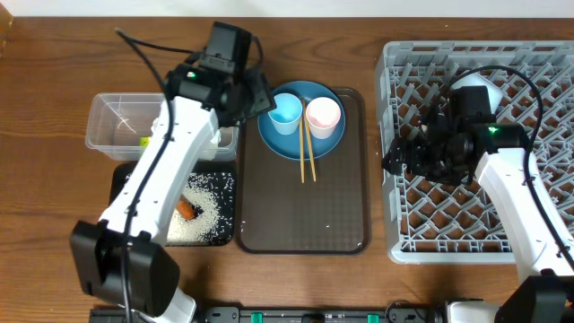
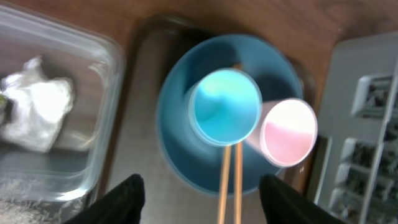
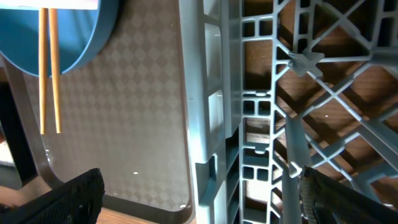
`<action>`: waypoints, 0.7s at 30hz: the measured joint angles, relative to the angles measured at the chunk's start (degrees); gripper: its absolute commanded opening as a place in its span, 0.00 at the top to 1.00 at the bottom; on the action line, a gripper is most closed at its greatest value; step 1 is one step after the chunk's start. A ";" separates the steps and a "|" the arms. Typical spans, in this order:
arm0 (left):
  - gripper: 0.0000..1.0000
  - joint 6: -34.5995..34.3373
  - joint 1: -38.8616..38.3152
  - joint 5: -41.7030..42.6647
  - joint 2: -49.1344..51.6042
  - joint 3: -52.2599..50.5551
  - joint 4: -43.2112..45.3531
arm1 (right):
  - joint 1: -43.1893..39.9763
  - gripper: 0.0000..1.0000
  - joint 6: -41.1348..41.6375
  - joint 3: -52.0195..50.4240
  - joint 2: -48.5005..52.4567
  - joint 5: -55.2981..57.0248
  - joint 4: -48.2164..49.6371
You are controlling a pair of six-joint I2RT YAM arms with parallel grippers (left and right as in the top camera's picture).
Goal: Sort waste into correct bins and load items into the dishwasher rack
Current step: 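Reach the left gripper to the blue plate and grasp the light-blue cup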
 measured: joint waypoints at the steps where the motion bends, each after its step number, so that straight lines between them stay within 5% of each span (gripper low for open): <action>1: 0.43 -0.02 -0.39 0.00 0.50 0.00 0.94 | 0.00 0.01 -0.02 0.00 0.00 0.13 -0.04; 21: 0.65 -0.61 -1.57 -1.36 14.84 0.00 7.74 | 0.00 0.01 -0.04 0.00 0.00 1.25 -2.82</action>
